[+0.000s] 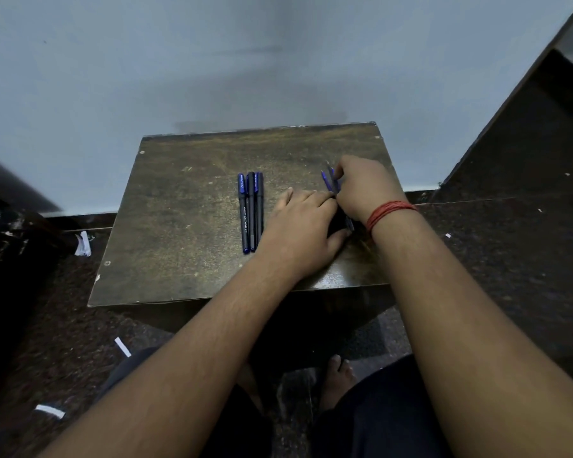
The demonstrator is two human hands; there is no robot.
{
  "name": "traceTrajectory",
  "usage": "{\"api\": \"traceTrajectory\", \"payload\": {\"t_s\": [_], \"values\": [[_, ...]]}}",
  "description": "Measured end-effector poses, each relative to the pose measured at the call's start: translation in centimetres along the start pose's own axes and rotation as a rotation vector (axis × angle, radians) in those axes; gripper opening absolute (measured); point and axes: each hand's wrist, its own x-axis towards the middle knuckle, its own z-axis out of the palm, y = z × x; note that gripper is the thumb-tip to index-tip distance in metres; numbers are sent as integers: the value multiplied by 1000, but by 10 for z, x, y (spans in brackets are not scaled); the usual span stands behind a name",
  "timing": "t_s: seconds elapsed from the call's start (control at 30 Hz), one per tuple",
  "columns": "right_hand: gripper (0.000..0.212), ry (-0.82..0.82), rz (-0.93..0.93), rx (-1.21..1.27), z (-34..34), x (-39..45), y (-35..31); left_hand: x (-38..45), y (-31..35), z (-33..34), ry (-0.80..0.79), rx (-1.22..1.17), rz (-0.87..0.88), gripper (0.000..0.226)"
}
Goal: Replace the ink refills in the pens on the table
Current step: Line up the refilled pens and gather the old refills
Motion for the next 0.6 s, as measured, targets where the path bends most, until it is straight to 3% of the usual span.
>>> {"api": "traceTrajectory", "payload": {"t_s": [0.33,0.6], "values": [[26,-106,-20,4,2,-2,-11,-8,-13,-7,-36,-2,-37,63],[26,-97,10,16,0,0,-10,-7,-16,-4,-50,-9,-29,65]]}}
